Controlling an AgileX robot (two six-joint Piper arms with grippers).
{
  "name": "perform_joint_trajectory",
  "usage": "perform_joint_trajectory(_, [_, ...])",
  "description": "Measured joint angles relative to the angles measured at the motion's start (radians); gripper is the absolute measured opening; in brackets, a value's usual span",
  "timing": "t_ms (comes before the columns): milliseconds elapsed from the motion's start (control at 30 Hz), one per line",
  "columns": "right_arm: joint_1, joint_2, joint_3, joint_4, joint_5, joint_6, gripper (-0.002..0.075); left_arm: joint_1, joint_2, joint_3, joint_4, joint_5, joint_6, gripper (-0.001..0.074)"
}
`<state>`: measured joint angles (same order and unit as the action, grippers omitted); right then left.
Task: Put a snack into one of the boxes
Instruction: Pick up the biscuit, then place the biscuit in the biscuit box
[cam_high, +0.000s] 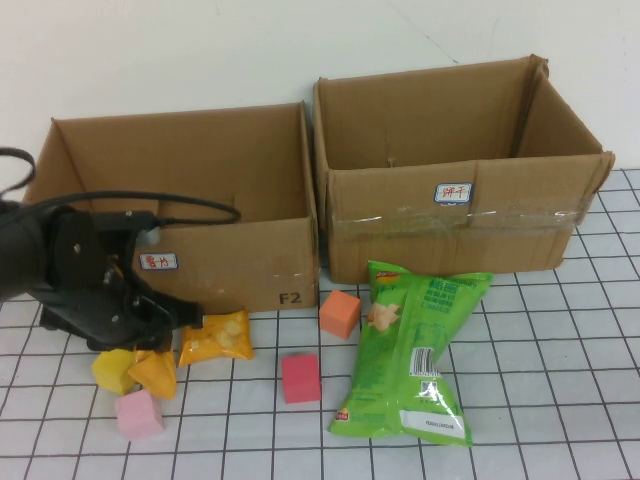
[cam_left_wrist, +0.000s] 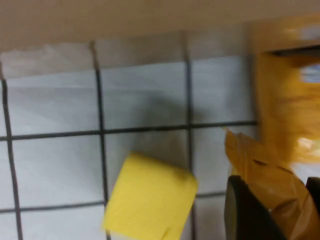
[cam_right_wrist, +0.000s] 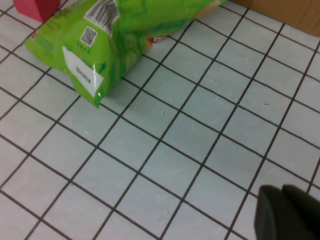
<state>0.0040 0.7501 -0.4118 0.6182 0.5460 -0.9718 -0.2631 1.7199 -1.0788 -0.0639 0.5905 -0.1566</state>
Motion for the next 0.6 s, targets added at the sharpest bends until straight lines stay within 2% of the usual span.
perform_joint_trajectory(367, [0.000, 0.000, 0.000, 0.004, -0.004, 0.000, -0.0001, -0.043, -0.247, -0.016, -0.133, 0.126, 0.144, 0.0197])
perform_joint_trajectory(467, [0.000, 0.000, 0.000, 0.007, -0.004, 0.000, -0.0001, -0.043, -0.291, -0.068, -0.246, 0.096, 0.214, 0.0197])
perform_joint_trajectory(600, [0.000, 0.000, 0.000, 0.011, -0.004, 0.000, -0.0001, -0.050, -0.292, -0.174, -0.494, -0.002, 0.420, 0.0197])
